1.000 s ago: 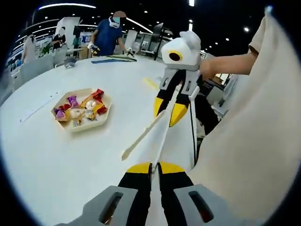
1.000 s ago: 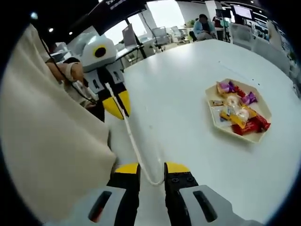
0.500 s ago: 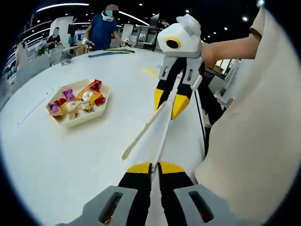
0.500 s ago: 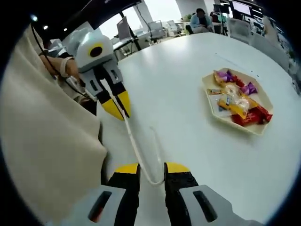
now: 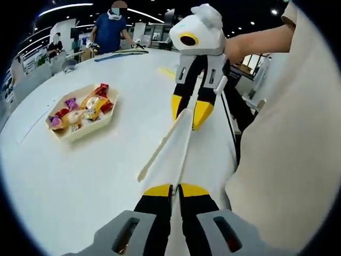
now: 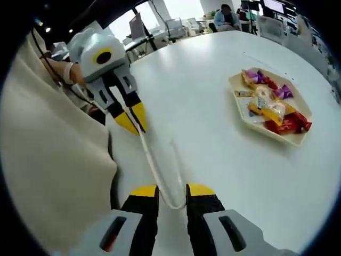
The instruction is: Place the target food into the container with the food tongs after gripping and lifting it, then release it inside without dropping or visibly crushing the food.
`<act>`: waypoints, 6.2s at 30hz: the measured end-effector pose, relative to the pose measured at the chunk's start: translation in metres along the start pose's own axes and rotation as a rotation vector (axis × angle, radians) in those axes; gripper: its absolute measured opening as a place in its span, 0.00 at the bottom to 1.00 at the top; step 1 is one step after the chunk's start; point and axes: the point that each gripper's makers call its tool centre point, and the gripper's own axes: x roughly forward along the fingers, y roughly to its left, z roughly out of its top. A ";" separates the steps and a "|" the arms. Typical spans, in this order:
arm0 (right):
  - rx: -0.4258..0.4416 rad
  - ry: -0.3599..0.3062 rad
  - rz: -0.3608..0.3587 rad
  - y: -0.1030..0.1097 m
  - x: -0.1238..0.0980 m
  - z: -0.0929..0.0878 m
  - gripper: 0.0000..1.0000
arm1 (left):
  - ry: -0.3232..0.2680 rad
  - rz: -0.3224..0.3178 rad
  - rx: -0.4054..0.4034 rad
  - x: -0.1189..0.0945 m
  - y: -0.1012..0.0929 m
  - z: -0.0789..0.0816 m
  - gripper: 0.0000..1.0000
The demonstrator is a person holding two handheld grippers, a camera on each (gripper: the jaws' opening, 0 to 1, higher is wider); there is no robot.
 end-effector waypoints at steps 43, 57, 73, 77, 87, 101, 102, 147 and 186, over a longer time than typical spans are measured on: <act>0.015 0.073 -0.056 -0.011 0.018 -0.011 0.20 | 0.072 0.032 -0.020 0.017 0.009 -0.018 0.03; 0.021 0.079 -0.073 -0.011 0.020 -0.015 0.20 | 0.079 0.034 -0.039 0.019 0.010 -0.020 0.03; 0.026 0.120 -0.093 -0.016 0.020 -0.026 0.21 | 0.077 0.056 -0.052 0.013 0.013 -0.025 0.06; 0.038 0.112 -0.101 -0.018 0.018 -0.025 0.20 | 0.066 0.067 -0.057 0.008 0.014 -0.023 0.08; 0.050 0.104 -0.109 -0.020 0.017 -0.026 0.22 | 0.025 0.101 -0.079 -0.004 0.020 -0.017 0.15; 0.176 -0.150 -0.204 -0.029 -0.023 0.014 0.34 | -0.175 0.274 -0.205 -0.043 0.047 0.013 0.40; 0.192 -0.184 -0.217 -0.030 -0.027 0.018 0.35 | -0.179 0.273 -0.209 -0.045 0.046 0.014 0.42; 0.161 -0.738 -0.537 -0.034 -0.163 0.124 0.66 | -0.650 0.600 -0.343 -0.185 0.086 0.085 0.93; 0.278 -0.972 -0.738 -0.053 -0.223 0.104 0.92 | -0.778 0.744 -0.313 -0.218 0.100 0.086 0.99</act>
